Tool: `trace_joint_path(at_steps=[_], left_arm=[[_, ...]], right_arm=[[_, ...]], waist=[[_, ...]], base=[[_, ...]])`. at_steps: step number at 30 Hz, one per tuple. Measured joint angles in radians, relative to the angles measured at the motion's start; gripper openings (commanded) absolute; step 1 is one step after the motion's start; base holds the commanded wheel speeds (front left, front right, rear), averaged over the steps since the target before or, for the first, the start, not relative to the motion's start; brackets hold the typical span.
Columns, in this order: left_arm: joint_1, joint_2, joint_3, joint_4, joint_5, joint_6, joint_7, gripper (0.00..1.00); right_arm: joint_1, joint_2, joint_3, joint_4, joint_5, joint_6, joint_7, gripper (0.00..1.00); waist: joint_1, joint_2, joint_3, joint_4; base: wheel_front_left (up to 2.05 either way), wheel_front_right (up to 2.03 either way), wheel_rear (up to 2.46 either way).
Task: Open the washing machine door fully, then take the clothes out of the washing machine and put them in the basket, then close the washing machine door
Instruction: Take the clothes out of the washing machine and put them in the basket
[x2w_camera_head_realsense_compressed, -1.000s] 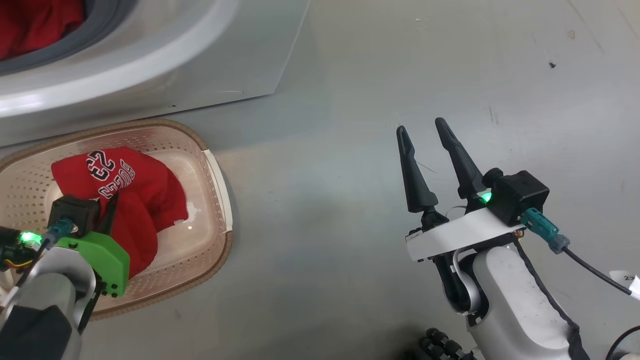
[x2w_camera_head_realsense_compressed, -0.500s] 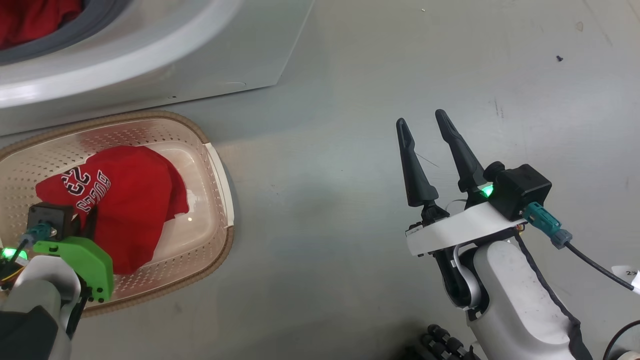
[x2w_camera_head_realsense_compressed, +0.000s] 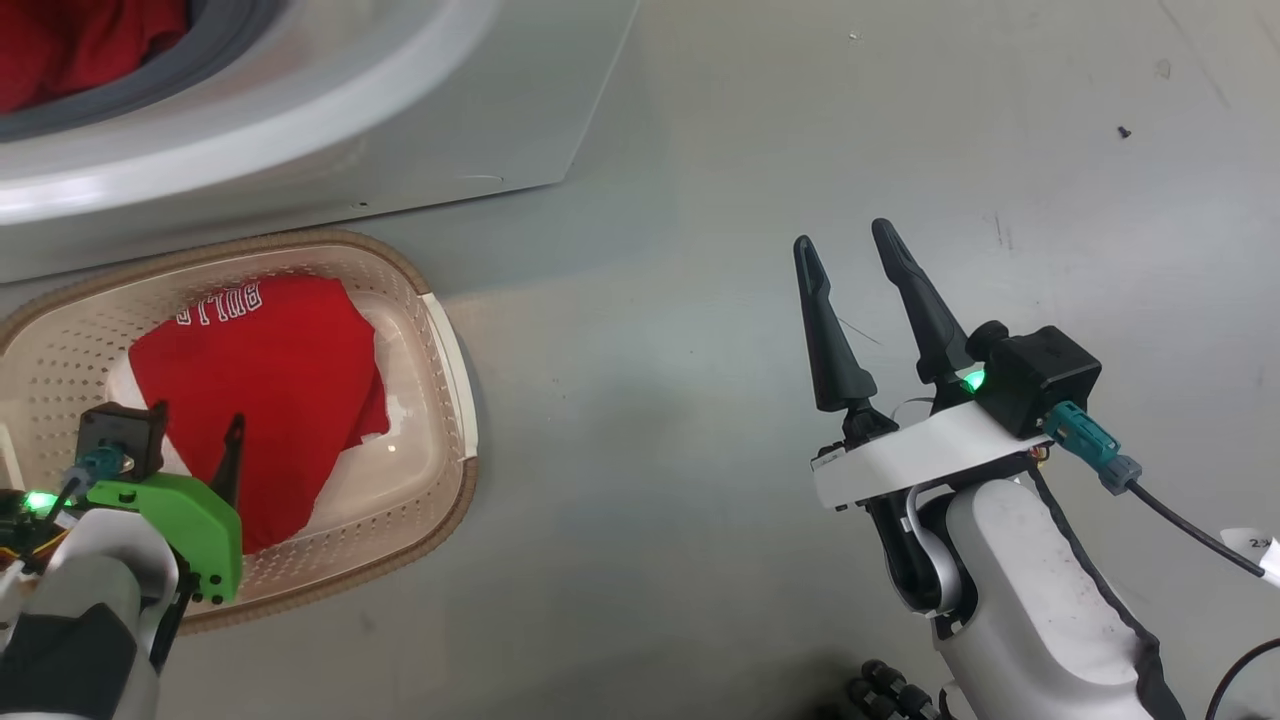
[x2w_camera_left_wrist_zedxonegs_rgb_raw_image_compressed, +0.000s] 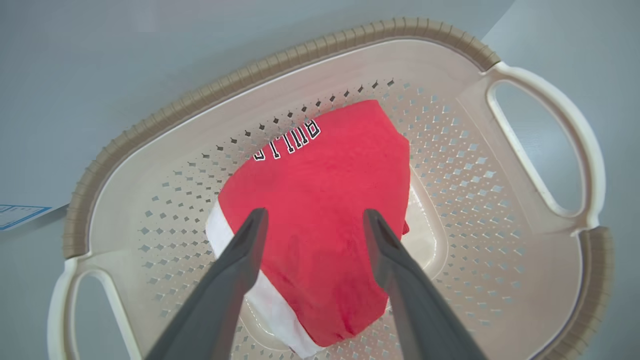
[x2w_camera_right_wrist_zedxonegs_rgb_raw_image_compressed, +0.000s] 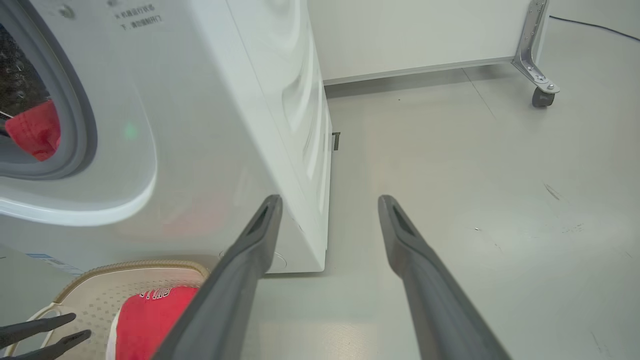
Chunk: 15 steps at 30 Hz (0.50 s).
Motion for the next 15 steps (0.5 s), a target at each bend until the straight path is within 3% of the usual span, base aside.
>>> trace_joint_path(at_steps=[15], left_arm=[[-0.023,-0.056,-0.017,0.013,0.001,0.0,-0.099,1.0]], right_arm=[[-0.017,-0.001,-0.036,0.039,-0.002,0.01,0.0,1.0]], waist=[[0.0,0.0,-0.115,0.037]], base=[[0.0,0.0,0.0]])
